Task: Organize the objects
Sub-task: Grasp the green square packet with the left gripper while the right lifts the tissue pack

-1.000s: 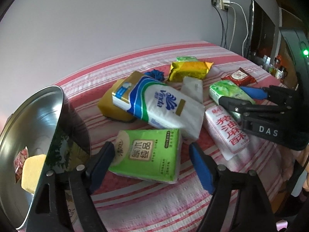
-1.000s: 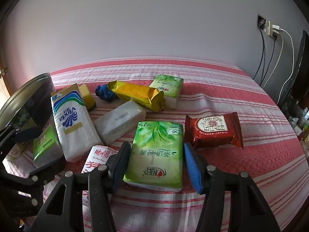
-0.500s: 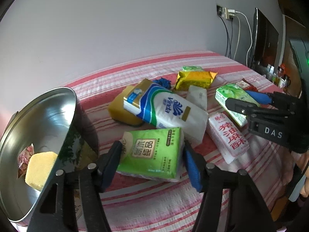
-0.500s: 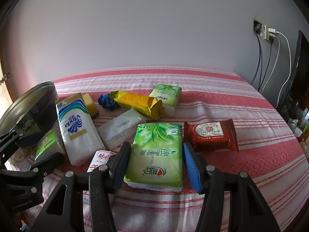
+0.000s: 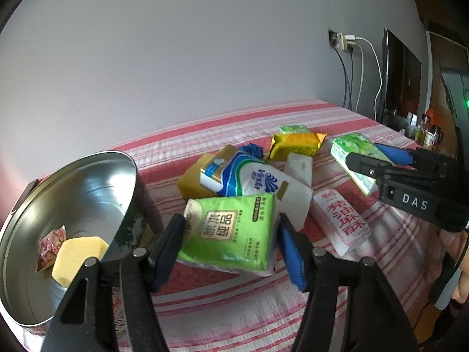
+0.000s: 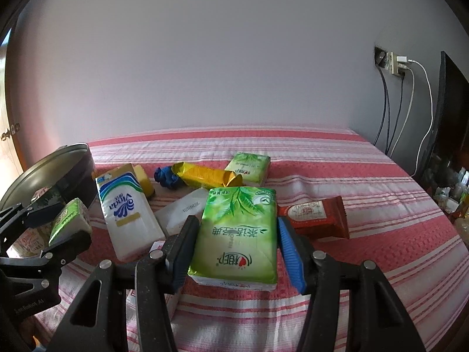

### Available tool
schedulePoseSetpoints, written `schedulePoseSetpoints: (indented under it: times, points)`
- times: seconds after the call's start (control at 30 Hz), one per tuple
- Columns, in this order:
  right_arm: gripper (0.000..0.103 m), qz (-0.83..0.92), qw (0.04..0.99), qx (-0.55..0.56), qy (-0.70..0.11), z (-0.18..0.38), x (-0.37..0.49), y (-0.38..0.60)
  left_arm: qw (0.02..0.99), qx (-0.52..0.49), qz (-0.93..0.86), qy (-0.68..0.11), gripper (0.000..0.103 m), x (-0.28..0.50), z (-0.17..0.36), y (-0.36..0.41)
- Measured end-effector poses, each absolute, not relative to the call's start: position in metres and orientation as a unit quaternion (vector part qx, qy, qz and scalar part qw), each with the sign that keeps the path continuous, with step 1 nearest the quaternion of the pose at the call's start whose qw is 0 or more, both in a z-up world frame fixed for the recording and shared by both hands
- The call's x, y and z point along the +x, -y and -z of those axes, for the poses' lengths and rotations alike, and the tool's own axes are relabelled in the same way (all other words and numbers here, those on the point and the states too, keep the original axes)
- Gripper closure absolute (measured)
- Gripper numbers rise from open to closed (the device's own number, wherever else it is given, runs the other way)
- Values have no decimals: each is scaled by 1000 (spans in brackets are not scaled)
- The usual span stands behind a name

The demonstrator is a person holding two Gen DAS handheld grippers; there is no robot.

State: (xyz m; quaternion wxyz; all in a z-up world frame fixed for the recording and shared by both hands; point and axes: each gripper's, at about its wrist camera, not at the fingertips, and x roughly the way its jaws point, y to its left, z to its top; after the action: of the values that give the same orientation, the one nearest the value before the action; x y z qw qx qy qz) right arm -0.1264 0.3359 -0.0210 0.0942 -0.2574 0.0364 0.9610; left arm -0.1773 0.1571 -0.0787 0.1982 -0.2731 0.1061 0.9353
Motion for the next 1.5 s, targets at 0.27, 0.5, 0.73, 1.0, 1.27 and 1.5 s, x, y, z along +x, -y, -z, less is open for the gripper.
schedulePoseSetpoints:
  times: [0.27, 0.5, 0.73, 1.0, 1.27, 1.5]
  points:
    - [46, -967, 98, -234, -36, 18, -120, -336, 194, -249, -944, -97, 40, -170, 73, -152]
    - [46, -971, 99, -216, -36, 17, -114, -336, 190, -228, -950, -99, 40, -163, 69, -152]
    - [46, -974, 100, -199, -36, 16, -108, -335, 186, -211, -955, -97, 40, -158, 65, -152]
    - [46, -978, 101, -181, -34, 13, -102, -331, 183, -194, -959, -94, 40, -154, 64, -150]
    - [46, -980, 102, -168, -31, 12, -98, -329, 176, -174, -965, -91, 40, -150, 63, -147]
    - [46, -982, 102, -158, -29, 12, -95, -328, 172, -161, -968, -88, 40, -148, 62, -145]
